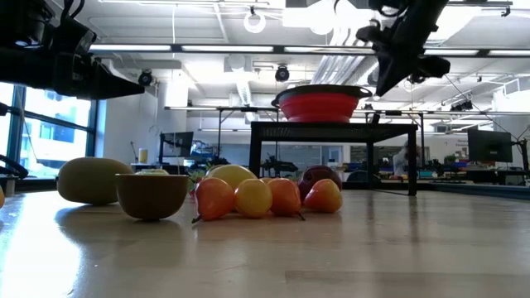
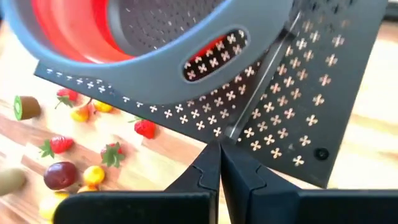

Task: Pick & Place Fruit
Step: Put the knife on the shelf

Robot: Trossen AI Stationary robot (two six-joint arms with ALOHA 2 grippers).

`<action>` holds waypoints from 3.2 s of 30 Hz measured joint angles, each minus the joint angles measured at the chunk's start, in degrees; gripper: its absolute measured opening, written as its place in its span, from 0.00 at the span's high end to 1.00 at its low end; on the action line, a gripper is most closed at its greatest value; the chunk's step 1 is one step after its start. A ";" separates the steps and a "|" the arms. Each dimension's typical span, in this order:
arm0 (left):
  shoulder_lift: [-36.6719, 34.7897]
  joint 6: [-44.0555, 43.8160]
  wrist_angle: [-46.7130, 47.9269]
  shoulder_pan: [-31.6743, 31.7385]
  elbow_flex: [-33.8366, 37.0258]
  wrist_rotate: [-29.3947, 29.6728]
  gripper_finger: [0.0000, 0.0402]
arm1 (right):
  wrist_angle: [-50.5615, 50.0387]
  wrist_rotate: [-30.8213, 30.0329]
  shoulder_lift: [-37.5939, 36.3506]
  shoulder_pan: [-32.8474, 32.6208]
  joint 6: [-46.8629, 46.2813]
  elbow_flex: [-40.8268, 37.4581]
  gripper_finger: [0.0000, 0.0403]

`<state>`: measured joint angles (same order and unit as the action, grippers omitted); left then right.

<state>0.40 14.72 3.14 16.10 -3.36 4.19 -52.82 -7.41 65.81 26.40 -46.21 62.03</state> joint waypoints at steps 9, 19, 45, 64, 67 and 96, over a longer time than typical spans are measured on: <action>-0.01 0.00 0.00 0.01 0.00 0.00 1.00 | 5.96 -9.91 -5.40 -9.82 -1.86 -1.74 0.99; -0.02 0.00 0.00 0.01 0.00 -0.02 1.00 | 18.91 -24.39 -7.47 -19.98 -6.68 -14.65 0.99; 0.00 -0.02 -0.02 0.01 0.00 -0.04 1.00 | 25.34 -51.95 -1.87 -29.18 -19.54 -24.60 0.99; -0.01 -0.02 -0.02 0.01 0.00 -0.20 1.00 | 31.12 -43.17 -1.84 -22.93 -17.42 -24.60 0.99; -0.02 -0.04 -0.02 0.01 0.00 -0.19 1.00 | 31.58 -42.07 -1.84 -22.32 -16.58 -24.60 0.99; 0.00 -0.02 0.00 0.00 0.00 0.00 1.00 | 29.51 -41.89 -1.86 -21.76 -19.61 -24.49 0.99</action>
<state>0.40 14.70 3.14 16.11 -3.36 4.19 -23.31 -49.30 63.94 4.64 -65.81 37.54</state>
